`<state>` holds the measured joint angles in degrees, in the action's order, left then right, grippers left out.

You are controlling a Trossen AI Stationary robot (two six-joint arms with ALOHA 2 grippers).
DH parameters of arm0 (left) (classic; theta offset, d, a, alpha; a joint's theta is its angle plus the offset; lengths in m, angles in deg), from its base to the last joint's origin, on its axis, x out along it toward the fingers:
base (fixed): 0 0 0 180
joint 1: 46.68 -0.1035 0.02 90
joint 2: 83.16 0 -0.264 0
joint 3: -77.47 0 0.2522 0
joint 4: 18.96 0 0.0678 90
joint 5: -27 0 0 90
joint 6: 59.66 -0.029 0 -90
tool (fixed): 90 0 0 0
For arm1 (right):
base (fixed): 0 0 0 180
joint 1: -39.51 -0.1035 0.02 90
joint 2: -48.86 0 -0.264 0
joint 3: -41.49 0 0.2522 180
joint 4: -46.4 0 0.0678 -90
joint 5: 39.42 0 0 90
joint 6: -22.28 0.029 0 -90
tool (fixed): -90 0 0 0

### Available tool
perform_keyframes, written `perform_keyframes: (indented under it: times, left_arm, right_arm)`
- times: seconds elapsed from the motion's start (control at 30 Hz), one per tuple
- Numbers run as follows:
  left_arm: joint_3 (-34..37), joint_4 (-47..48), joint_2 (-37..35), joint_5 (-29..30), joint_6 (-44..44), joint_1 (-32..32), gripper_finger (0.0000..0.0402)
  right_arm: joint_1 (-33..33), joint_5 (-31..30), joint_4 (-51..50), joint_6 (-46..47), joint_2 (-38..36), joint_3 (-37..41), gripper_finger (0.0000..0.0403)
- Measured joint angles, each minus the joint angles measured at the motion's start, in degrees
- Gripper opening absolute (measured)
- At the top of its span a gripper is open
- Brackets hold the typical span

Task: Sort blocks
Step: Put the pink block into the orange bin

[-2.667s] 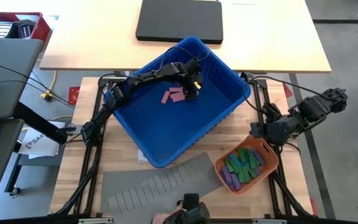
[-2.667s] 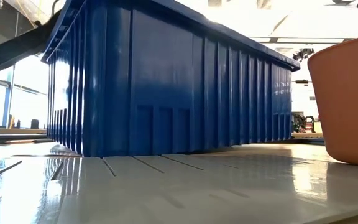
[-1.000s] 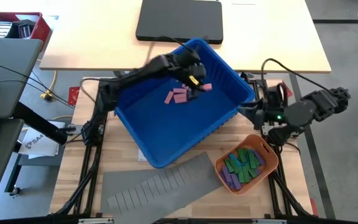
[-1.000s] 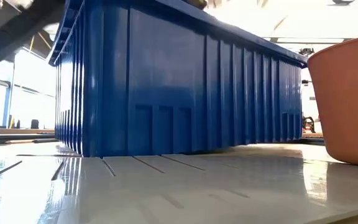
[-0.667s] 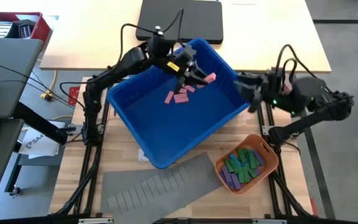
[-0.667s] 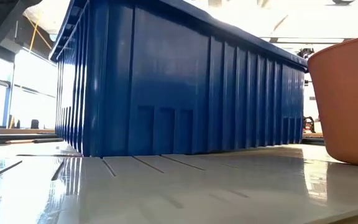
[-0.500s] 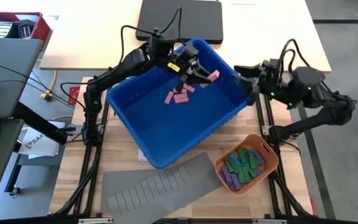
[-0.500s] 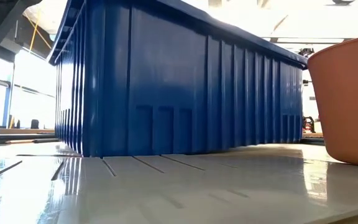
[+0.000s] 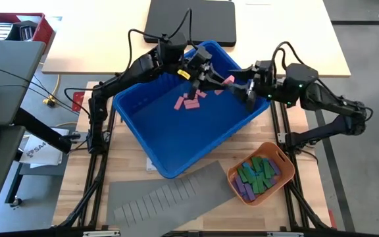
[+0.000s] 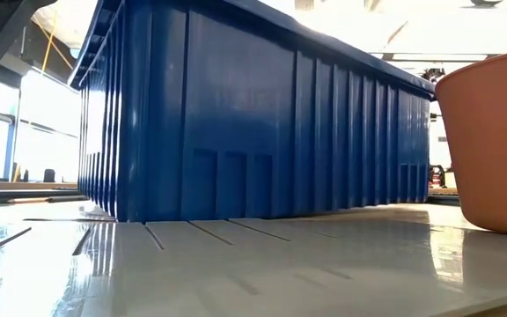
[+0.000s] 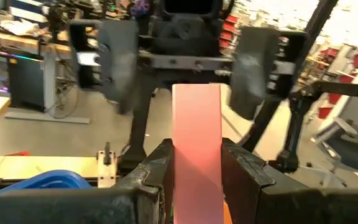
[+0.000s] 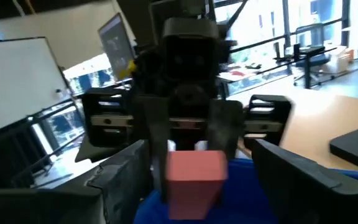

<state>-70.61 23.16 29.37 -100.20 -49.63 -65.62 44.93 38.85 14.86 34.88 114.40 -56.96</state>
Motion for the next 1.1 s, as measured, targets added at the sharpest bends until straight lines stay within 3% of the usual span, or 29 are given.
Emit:
perform_keyframes:
  times: [0.17, 0.4, 0.6, 0.8, 0.97, 1.1]
  left_arm:
    - [0.0, -1.49, 0.0, 1.94, 0.27, 0.75, 0.0091]
    - [-0.02, -1.61, -0.11, 2.19, 0.38, 1.05, 0.0091]
    - [-0.02, -0.6, -0.02, 2.61, 3.33, 0.96, 0.0147]
    - [-0.04, 10.1, -0.09, 2.18, 2.77, -1.52, 0.0204]
    - [-0.02, 23.41, -0.07, 3.86, -0.76, -4.3, 0.0213]
    - [-0.02, 30.72, -0.09, 6.75, -4.39, -5.63, 0.0213]
  right_arm:
    - [-0.23, 1.35, 0.53, 0.46, 1.23, 0.0, 0.0245]
    - [-0.32, 1.52, 2.4, 0.81, 1.14, 0.02, 0.0095]
    - [-0.34, 0.99, -1.49, 3.51, 0.0, -2.0, 0.0097]
    - [-0.32, 1.27, -21.95, 12.49, -0.52, -11.54, 0.0097]
    - [-1.73, 12.15, -39.9, 26.0, -1.55, -10.34, 0.0097]
    - [-8.61, 19.82, -45.05, 36.58, -3.94, 0.51, 0.0097]
